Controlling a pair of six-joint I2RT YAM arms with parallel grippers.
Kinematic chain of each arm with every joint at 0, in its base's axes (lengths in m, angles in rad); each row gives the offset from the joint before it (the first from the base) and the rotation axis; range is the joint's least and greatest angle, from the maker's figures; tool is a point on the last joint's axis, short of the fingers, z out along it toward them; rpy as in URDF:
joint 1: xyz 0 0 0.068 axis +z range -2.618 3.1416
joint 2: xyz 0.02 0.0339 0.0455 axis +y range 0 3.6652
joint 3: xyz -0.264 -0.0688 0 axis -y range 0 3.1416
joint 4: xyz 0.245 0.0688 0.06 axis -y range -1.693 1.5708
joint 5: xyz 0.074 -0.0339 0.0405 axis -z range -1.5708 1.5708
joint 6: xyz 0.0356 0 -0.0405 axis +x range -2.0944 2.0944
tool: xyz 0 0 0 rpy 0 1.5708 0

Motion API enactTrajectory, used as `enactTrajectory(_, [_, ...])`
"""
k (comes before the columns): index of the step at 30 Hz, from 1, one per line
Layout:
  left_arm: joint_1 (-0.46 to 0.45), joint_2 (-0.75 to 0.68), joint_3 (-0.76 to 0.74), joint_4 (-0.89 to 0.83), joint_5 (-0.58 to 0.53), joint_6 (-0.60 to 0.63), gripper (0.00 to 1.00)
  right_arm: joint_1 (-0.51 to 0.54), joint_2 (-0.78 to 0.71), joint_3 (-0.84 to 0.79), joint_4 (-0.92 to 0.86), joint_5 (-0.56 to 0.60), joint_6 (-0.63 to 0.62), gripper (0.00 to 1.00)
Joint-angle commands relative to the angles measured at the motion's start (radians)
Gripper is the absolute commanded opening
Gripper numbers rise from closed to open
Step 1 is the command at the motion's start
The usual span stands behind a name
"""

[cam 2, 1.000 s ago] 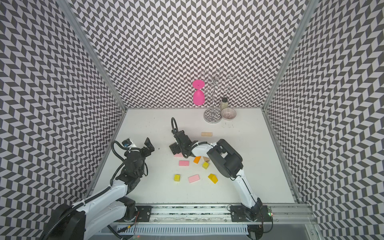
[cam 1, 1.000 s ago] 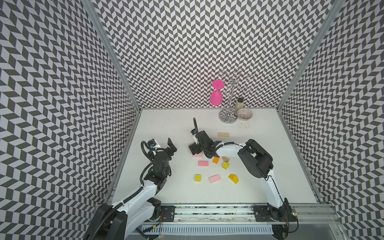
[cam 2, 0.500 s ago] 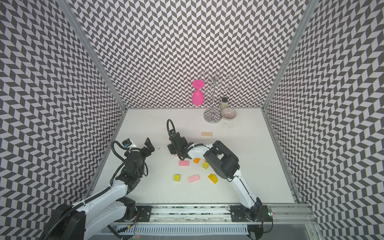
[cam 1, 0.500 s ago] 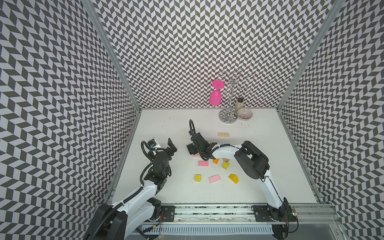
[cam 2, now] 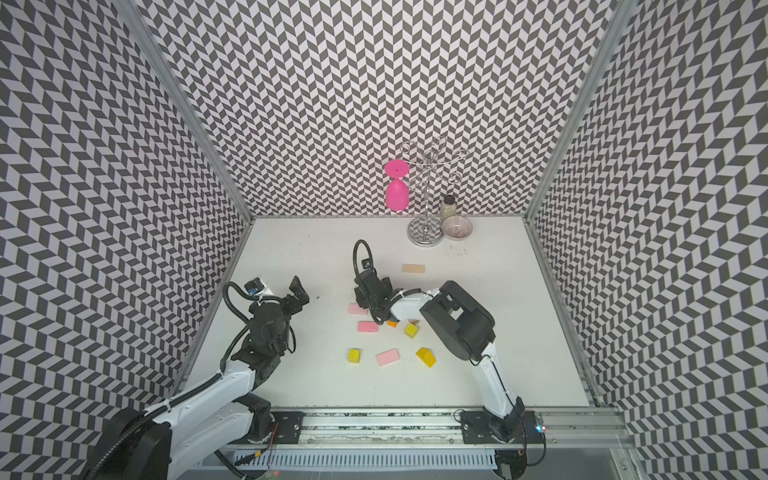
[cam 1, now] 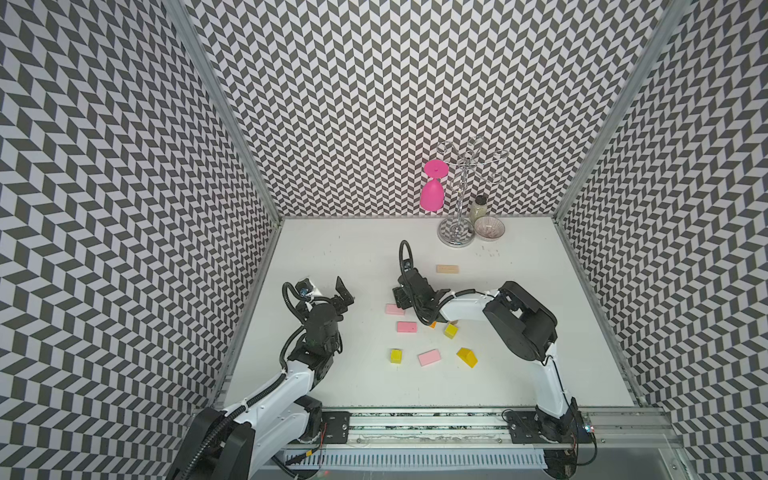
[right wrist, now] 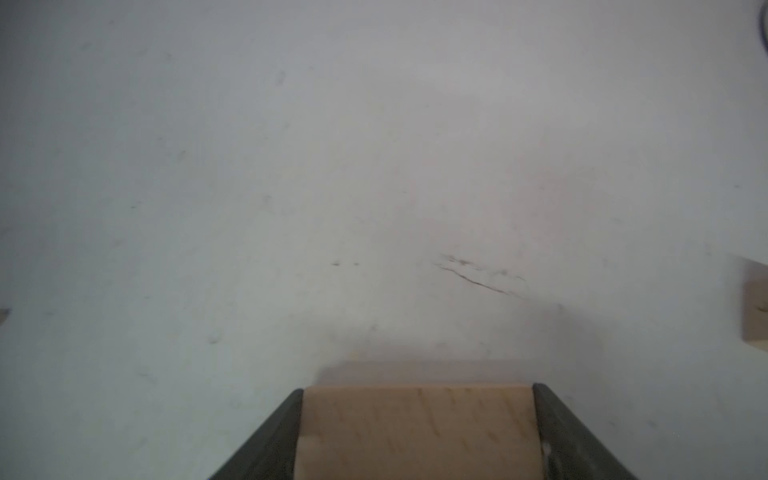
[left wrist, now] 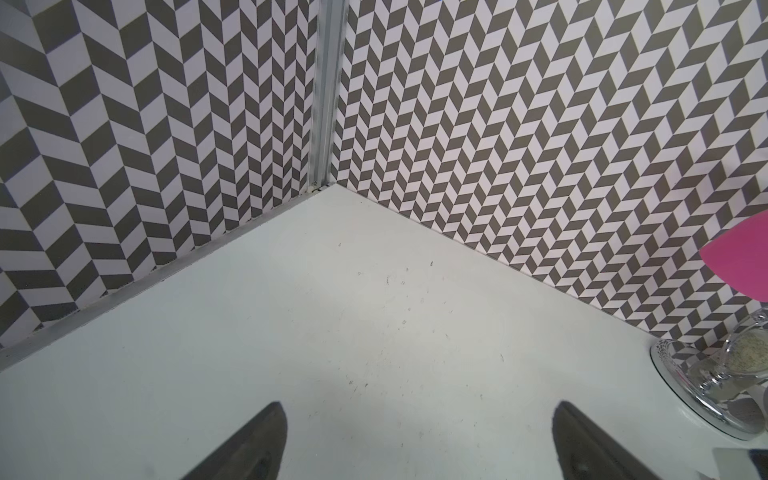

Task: Build the wood block tower
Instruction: 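Carry the plain block with the right gripper to the printed block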

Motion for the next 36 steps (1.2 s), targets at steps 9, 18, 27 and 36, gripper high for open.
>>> enactTrajectory(9, [0.0,-0.015,-0.01,-0.01,0.004,-0.007,1.0,-0.091,-0.154,-0.185,0.126,0.102,0.151,0.45])
enactTrajectory(18, [0.0,-0.017,-0.011,-0.01,0.004,-0.007,1.0,-0.145,-0.187,-0.237,0.133,0.12,0.176,0.43])
enactTrajectory(27, [0.0,-0.014,-0.01,-0.012,0.004,-0.007,1.0,-0.183,-0.152,-0.206,0.097,0.104,0.162,0.43])
enactTrajectory(36, [-0.001,-0.014,-0.01,-0.012,0.004,-0.007,1.0,-0.203,-0.129,-0.19,0.088,0.098,0.154,0.51])
